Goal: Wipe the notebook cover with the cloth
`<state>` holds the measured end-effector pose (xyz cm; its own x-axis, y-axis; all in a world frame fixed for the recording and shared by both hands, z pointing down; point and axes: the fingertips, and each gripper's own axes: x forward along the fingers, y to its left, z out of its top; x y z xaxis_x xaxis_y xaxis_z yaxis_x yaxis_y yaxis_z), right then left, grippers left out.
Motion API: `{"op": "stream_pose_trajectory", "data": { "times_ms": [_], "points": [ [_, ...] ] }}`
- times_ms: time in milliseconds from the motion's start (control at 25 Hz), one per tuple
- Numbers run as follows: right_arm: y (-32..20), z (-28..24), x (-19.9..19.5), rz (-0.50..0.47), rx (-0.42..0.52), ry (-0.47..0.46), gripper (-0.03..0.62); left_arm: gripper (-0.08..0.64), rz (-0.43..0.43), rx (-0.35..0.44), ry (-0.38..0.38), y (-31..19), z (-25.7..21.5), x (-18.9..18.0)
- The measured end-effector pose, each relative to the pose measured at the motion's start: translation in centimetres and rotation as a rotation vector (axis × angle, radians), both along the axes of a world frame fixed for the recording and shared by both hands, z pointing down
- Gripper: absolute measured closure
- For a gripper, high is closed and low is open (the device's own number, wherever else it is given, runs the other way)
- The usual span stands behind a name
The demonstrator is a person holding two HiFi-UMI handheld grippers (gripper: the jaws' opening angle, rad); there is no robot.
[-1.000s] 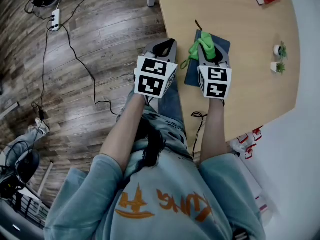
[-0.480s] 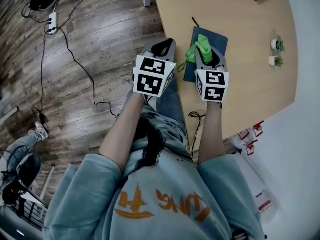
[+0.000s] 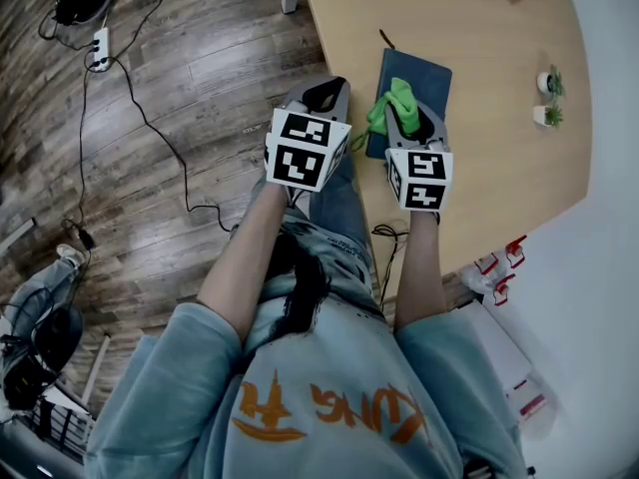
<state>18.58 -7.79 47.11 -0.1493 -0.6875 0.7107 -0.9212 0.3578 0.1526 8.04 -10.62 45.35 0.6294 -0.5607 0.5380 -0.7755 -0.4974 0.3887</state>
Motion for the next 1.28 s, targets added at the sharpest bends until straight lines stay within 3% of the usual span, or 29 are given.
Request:
{"op": "stream_pose_trajectory", "data": {
  "times_ms": [880,1280],
  "points": [
    [6.1,0.3,-1.1,0.007,-0.032,-0.019,0.451,0.541,0.02,-0.056,0.037,1.9,2.1,0.9],
    [8.4,0.4,-1.5,0.009,-0.079,-0.013,0.451,0.541,0.037,-0.049,0.076,0.9,1.2,3.1]
  ]
}}
